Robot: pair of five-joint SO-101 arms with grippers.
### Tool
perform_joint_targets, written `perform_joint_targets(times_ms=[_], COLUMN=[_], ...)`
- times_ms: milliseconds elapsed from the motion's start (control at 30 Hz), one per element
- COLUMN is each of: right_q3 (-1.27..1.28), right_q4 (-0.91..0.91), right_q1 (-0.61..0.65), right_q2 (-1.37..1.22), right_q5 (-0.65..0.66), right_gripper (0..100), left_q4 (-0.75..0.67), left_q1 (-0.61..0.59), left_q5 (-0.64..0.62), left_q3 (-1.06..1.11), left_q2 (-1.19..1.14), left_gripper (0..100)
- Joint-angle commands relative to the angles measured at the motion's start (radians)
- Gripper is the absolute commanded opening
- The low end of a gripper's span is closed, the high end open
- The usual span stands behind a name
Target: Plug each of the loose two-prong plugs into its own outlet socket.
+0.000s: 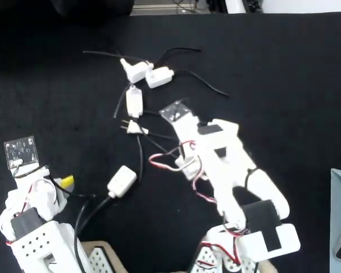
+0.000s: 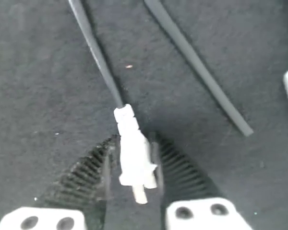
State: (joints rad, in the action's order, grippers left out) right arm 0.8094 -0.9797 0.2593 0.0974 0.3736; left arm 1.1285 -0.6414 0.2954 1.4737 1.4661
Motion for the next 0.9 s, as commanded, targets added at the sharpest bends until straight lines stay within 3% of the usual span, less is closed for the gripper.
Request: perform_joint_targets(times_ms=[0, 333, 500, 867], right_q3=[-0.045, -0.097, -0.093, -0.068], right_q4=[0.000, -0.215, -0.245, -0.241], right_q1=[-0.040, -0.055, -0.012, 0.270], right_q2=[0.027, 0.381, 0.598, 0.889], right_q5=[0.040, 0.066, 0.035, -0.215], right_gripper=[1.6, 1.1, 1.1, 1.1], left_q4=[-0.011, -0.017, -0.017, -0.087], left_q1=[0.062, 0.073, 0.081, 0.509], left_q5=[0.006, -0.003, -0.129, -0.347], left_q3=[-0.005, -0.047, -0.185, -0.334], left_q2=[0.009, 0.011, 0.011, 0.009], left_gripper=[35, 35, 35, 35])
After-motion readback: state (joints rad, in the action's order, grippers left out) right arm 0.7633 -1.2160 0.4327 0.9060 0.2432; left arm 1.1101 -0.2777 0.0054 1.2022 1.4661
